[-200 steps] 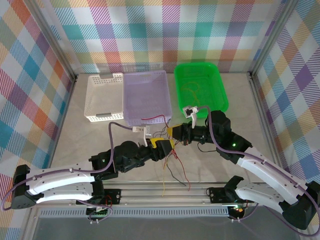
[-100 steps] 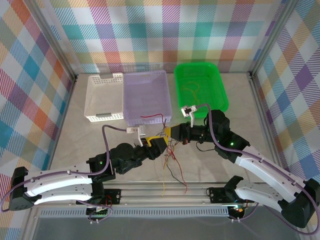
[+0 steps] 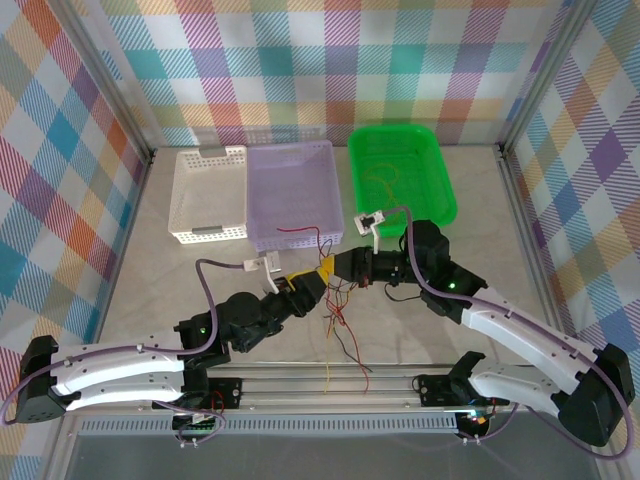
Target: Untangle the cables
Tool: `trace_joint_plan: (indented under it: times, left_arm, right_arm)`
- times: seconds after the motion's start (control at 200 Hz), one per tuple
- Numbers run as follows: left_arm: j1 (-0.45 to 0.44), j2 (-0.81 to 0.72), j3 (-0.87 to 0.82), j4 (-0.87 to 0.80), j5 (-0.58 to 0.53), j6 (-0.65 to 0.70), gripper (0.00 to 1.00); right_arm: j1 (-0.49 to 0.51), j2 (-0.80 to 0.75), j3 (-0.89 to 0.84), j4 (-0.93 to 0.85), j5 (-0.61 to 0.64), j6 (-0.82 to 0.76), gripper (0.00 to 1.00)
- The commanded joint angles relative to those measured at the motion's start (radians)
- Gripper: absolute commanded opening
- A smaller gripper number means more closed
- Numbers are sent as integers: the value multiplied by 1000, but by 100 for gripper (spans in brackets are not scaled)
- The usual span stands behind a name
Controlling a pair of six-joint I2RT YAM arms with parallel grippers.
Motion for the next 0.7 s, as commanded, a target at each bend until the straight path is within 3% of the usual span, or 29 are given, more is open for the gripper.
trace_joint_plan:
  times: [0.0, 0.45, 0.58, 0.695]
  left_arm:
    - [0, 13, 4, 90, -33, -15, 52]
    - [0, 45, -6, 157, -76, -59, 16]
    - [0, 50, -11, 169, -76, -71, 0]
    - [-1, 43, -22, 167, -76, -78, 0]
  right_arm:
    - [38, 15, -21, 68, -50, 28, 0]
    - [59, 17, -41, 140, -47, 95, 0]
    - [61, 7, -49, 138, -31, 109, 0]
    - [61, -13, -50, 118, -10, 109, 0]
